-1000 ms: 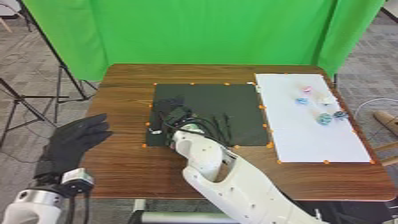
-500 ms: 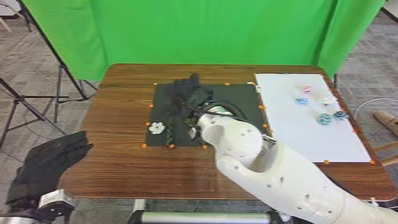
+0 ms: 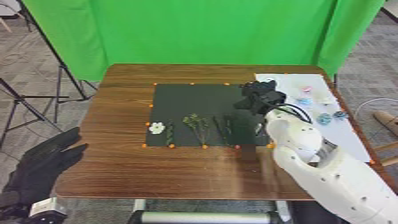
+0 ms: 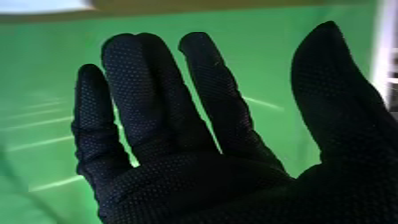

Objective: Arrange flowers

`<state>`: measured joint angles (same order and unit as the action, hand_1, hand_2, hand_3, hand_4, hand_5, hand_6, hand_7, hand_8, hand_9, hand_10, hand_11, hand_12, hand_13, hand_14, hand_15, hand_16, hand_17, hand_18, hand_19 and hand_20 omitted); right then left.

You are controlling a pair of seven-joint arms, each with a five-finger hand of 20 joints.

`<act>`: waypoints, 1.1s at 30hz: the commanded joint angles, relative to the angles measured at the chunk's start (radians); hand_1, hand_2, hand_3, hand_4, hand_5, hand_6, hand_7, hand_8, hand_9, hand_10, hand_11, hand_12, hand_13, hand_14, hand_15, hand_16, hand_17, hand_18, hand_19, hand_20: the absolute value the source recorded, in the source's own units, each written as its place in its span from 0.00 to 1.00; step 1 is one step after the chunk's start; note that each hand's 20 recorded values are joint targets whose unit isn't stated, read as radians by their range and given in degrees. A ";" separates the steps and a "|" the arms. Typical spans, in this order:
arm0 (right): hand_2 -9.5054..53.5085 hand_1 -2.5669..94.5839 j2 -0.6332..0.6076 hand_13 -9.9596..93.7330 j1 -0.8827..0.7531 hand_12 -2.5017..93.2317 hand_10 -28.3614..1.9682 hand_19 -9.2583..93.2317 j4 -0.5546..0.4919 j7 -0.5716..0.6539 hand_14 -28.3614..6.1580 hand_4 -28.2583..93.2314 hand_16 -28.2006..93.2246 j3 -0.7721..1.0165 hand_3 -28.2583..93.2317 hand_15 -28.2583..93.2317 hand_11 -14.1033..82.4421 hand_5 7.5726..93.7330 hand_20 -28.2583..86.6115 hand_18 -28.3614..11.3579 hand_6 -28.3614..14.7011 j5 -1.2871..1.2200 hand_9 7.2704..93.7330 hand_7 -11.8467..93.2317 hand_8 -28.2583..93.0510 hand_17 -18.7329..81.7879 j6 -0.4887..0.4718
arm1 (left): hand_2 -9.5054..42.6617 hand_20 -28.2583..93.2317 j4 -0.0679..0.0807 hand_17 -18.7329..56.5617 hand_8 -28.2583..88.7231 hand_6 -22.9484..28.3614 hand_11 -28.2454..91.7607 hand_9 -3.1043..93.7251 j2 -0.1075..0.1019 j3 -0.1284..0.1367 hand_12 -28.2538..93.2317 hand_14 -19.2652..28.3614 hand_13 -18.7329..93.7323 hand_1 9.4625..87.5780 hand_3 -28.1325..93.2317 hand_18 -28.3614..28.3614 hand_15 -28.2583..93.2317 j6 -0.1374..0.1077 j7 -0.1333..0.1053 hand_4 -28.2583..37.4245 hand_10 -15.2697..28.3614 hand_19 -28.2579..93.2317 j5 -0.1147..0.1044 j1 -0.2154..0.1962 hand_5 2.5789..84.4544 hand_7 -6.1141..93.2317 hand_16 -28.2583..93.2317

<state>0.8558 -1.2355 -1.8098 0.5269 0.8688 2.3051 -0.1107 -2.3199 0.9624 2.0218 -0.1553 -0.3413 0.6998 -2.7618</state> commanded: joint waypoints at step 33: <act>0.13 0.29 -0.172 0.51 -0.300 0.24 0.20 0.80 0.067 0.172 0.25 0.00 0.35 0.419 0.91 0.84 0.49 0.56 0.46 0.02 0.45 -0.009 0.51 0.27 0.14 0.30 -0.075 | 0.23 0.36 -0.009 0.13 0.18 0.71 0.50 0.41 -0.007 -0.064 0.32 0.97 0.40 0.22 0.90 0.89 0.66 -0.073 -0.043 0.20 0.84 0.70 -0.019 0.007 0.53 0.17 0.16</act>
<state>0.7124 -1.4952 -1.7526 0.6684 1.2362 2.2958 -0.1546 -2.3254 0.9418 1.9576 -0.2424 -0.3974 0.6693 -2.7479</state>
